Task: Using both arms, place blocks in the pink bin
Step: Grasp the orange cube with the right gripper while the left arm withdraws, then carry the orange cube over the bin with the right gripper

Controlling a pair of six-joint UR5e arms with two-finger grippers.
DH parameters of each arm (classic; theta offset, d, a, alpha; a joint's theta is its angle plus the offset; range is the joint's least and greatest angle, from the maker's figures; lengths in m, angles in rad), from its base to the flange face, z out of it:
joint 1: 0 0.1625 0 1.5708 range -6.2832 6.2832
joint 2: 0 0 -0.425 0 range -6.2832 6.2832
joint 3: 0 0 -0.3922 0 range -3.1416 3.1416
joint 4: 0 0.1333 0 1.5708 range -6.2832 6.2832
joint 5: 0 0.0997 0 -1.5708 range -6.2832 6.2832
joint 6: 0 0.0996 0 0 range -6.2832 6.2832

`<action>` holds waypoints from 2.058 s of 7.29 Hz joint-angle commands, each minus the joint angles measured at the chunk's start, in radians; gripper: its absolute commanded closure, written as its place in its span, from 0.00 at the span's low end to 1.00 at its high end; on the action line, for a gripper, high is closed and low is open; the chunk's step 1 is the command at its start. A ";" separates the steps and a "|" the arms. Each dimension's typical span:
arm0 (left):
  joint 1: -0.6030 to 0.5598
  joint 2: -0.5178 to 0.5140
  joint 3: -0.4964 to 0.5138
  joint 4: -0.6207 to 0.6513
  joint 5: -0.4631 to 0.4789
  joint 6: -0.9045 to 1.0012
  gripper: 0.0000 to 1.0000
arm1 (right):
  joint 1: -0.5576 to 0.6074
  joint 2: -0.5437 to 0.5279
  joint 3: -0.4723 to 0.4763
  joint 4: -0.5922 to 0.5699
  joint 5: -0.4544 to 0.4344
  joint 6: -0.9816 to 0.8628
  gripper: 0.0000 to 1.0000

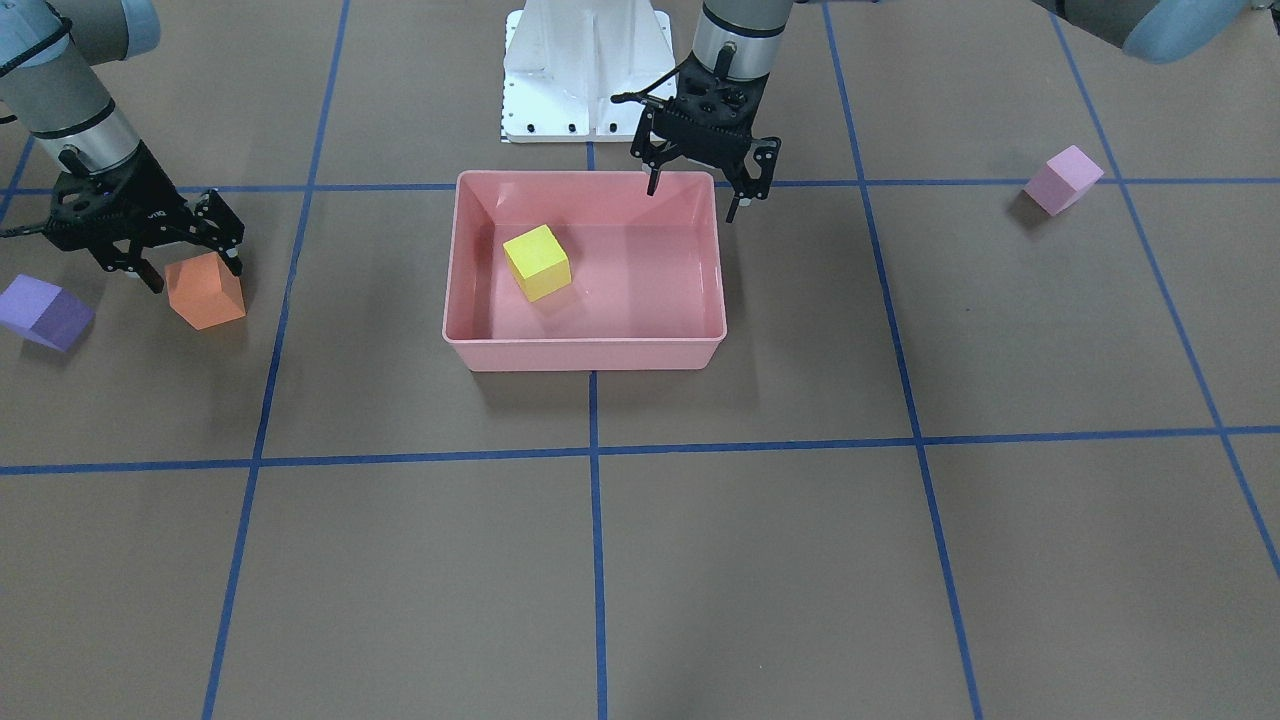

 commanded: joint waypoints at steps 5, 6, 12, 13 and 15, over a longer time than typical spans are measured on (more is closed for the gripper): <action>-0.002 0.002 0.003 -0.002 0.000 0.007 0.00 | -0.045 0.004 -0.077 0.006 -0.012 0.004 0.74; -0.041 0.006 -0.008 0.008 -0.009 0.100 0.00 | -0.045 0.004 -0.063 0.006 -0.012 0.005 1.00; -0.454 0.547 -0.088 -0.241 -0.351 0.656 0.00 | 0.047 0.241 0.171 -0.356 0.100 0.113 1.00; -0.471 0.675 -0.076 -0.390 -0.356 0.653 0.00 | 0.048 0.361 0.213 -0.525 0.101 0.193 1.00; -0.477 0.848 -0.053 -0.585 -0.363 0.664 0.00 | 0.007 0.627 0.218 -0.853 0.080 0.306 1.00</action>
